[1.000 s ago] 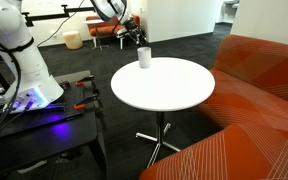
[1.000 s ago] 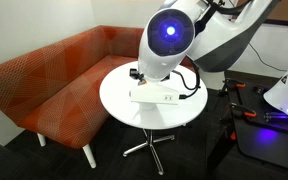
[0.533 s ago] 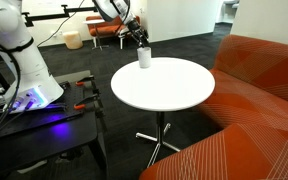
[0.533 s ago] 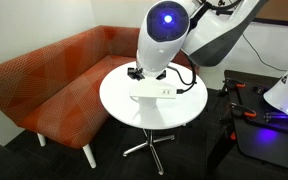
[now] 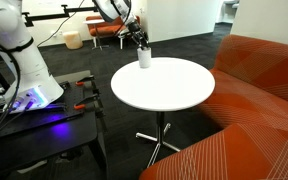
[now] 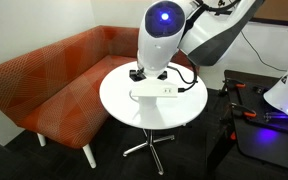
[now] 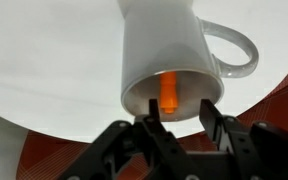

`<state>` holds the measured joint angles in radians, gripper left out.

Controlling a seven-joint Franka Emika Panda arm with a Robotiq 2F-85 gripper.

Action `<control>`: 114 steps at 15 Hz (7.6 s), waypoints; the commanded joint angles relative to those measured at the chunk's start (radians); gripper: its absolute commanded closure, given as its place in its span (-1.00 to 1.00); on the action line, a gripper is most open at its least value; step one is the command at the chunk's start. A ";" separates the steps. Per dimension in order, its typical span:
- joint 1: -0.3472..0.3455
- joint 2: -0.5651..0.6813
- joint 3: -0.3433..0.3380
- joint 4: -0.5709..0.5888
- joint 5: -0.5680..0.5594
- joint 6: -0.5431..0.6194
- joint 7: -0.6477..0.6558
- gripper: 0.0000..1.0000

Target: Remove the orange object from the white mug and put it on the table

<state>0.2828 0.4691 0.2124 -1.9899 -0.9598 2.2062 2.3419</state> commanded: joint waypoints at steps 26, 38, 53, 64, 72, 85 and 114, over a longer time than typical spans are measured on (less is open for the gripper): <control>0.006 0.033 -0.055 0.013 0.069 0.089 -0.131 0.11; 0.017 0.054 -0.073 0.049 0.114 0.062 -0.184 0.39; 0.028 0.075 -0.079 0.080 0.126 0.040 -0.199 0.89; 0.078 0.046 -0.078 0.072 0.108 -0.037 -0.164 0.90; 0.128 -0.003 -0.075 0.060 0.056 -0.130 -0.097 0.90; 0.145 -0.142 -0.036 0.003 -0.014 -0.316 0.021 0.90; -0.212 -0.432 -0.163 -0.419 -0.075 0.246 0.205 0.90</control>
<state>0.1030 0.0538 0.0737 -2.3876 -1.0068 2.3580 2.5720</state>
